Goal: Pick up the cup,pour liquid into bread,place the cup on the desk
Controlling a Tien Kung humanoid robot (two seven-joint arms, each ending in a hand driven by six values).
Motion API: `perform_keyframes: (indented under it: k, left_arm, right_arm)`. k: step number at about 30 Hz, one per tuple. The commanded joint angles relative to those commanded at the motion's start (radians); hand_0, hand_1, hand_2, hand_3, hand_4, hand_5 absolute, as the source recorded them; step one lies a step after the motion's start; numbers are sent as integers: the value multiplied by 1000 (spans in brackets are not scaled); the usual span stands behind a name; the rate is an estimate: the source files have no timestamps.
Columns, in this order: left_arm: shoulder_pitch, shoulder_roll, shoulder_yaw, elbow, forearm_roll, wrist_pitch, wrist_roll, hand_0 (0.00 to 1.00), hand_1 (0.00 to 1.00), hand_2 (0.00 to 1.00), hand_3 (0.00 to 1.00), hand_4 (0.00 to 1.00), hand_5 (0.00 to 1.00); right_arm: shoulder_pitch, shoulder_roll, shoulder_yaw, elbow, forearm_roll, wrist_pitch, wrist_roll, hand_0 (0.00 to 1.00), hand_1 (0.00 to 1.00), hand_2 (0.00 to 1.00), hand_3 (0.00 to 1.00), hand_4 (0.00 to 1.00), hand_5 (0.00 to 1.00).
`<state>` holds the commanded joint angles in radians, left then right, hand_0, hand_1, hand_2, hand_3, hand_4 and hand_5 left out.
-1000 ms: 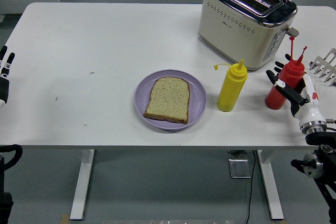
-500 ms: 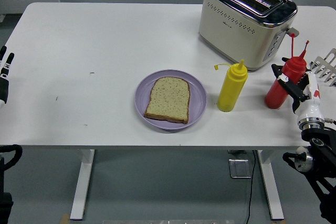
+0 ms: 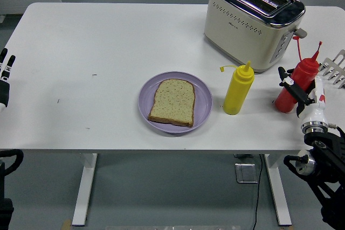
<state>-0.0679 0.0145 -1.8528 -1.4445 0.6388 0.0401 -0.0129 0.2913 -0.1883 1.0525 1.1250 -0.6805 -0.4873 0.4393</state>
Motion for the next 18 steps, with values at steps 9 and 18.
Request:
perform_keyframes:
  k: [9, 18]
  left_arm:
    - [3, 0, 1, 0, 0, 1, 0, 839, 857, 877, 764, 659, 998]
    - [3, 0, -2, 0, -1, 1, 0, 840, 857, 876, 763, 659, 998]
  right_arm:
    - [17, 10, 5, -6, 51, -62, 77, 81, 138, 256, 267, 821, 169]
    - [11, -3, 31, 39, 79, -60, 88, 2, 12, 152, 256, 812, 164]
